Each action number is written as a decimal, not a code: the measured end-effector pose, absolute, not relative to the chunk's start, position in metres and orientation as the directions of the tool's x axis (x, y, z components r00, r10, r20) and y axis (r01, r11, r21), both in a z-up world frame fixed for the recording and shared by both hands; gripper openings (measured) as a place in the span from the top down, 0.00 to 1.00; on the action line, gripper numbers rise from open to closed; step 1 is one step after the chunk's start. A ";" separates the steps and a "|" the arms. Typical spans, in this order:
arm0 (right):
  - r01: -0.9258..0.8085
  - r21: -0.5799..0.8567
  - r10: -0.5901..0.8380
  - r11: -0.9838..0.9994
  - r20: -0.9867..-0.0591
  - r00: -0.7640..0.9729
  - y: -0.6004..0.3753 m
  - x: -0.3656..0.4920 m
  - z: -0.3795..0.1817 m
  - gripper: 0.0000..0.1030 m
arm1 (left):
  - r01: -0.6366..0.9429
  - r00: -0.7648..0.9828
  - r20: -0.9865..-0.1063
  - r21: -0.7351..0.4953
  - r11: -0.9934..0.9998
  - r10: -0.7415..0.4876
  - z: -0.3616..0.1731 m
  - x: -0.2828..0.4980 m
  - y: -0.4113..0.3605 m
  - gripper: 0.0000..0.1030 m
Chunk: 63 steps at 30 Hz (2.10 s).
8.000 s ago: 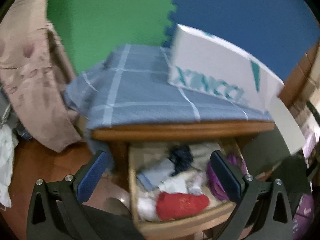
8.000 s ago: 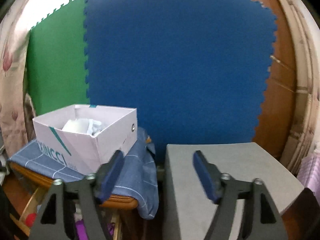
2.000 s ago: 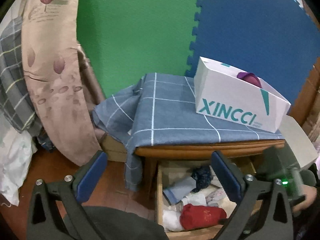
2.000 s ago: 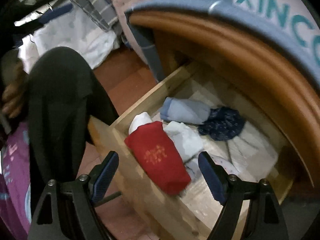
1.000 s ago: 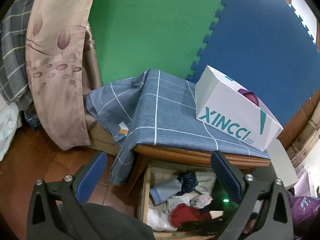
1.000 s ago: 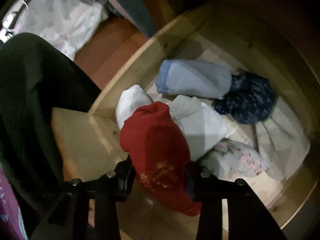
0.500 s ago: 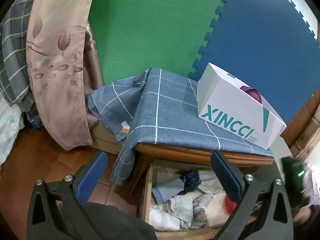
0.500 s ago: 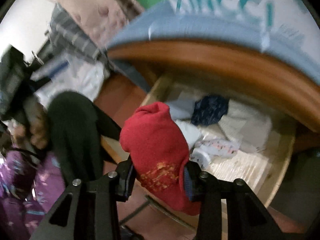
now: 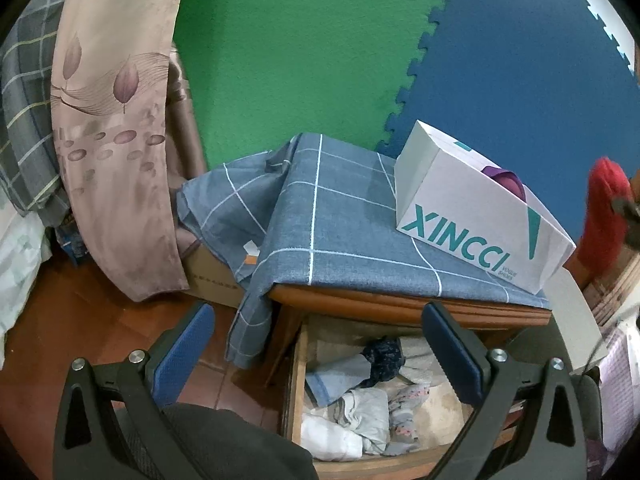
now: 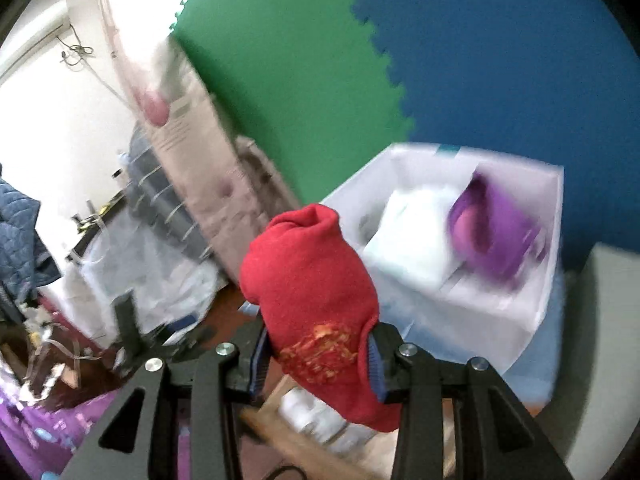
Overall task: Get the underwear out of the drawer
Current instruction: 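Lift the red underwear and carry it over the shoe box with the right gripper, then open the right gripper to drop the red underwear into the box, then reach the left gripper into the drawer and grasp the floral-trimmed white sock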
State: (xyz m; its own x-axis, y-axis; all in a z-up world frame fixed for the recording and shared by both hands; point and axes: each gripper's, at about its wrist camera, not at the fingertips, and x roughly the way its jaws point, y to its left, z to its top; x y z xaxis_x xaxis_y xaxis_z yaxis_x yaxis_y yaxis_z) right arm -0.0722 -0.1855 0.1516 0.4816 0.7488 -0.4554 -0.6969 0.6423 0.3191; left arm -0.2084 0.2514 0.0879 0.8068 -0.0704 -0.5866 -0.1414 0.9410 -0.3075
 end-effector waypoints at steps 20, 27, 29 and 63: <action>-0.634 0.121 0.503 0.764 -0.728 0.467 -0.137 0.080 0.090 0.61 | -0.135 0.800 -0.595 -0.305 0.943 -0.078 0.087 -0.206 0.255 0.01; -0.619 0.153 0.505 0.771 -0.739 0.446 -0.142 0.081 0.079 0.55 | -0.133 0.799 -0.597 -0.302 0.944 -0.078 0.087 -0.205 0.256 0.01; -0.612 0.166 0.505 0.773 -0.744 0.437 -0.145 0.082 0.078 0.54 | -0.134 0.799 -0.596 -0.303 0.943 -0.079 0.087 -0.205 0.256 0.01; -0.385 0.499 0.586 0.777 -0.348 0.732 -0.363 -0.095 -0.007 0.46 | 0.315 0.465 -0.857 -0.074 0.946 -0.222 0.023 -0.154 0.100 0.02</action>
